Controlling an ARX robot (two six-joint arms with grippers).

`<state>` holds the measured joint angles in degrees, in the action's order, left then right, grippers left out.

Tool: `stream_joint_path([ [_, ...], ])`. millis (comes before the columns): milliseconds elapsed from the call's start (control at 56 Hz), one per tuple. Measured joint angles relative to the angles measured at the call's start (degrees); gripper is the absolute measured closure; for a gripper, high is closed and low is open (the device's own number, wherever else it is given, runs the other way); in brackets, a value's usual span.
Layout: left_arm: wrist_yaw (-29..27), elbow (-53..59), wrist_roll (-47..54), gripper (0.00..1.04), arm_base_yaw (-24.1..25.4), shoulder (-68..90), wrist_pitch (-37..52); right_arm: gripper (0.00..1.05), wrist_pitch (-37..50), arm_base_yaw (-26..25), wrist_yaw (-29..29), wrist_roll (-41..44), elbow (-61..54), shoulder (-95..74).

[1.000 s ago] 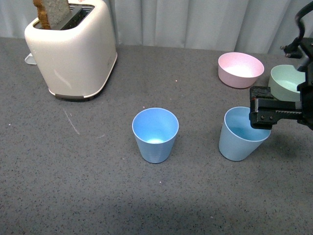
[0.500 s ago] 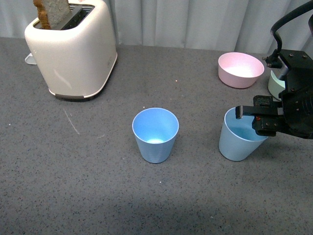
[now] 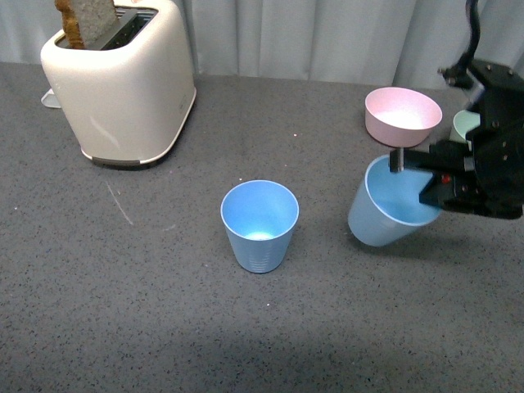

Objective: Stack blue cups with both arms

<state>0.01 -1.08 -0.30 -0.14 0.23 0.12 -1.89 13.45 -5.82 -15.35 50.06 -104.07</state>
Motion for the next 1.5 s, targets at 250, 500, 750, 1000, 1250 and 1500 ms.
stream_joint_path([
  [250, 0.00, 0.00, 0.00, 0.07, 0.00, 0.00, 0.00, 1.04, -2.32, 6.71, -4.44, -1.42, 5.62, 4.66],
  [500, 0.00, 0.00, 0.00, 0.07, 0.00, 0.00, 0.00, 1.04, -2.84, 12.41, -4.26, -2.49, 7.19, 2.91],
  [750, 0.00, 0.00, 0.00, 0.07, 0.00, 0.00, 0.00, 1.04, -3.67, 14.67, -2.23, -3.04, 8.20, 0.09],
  [1000, 0.00, 0.00, 0.00, 0.07, 0.00, 0.00, 0.00, 0.75, -4.04, 14.84, -1.42, -3.06, 8.31, 0.15],
  [1250, 0.00, 0.00, 0.00, 0.07, 0.00, 0.00, 0.00, 0.38, -0.17, 14.19, 3.82, -2.14, 5.77, 4.22],
  [1500, -0.24, 0.00, 0.02, 0.07, 0.00, -0.02, -0.09, 0.59, 60.37, 10.56, 28.52, 12.33, -20.65, 6.27],
])
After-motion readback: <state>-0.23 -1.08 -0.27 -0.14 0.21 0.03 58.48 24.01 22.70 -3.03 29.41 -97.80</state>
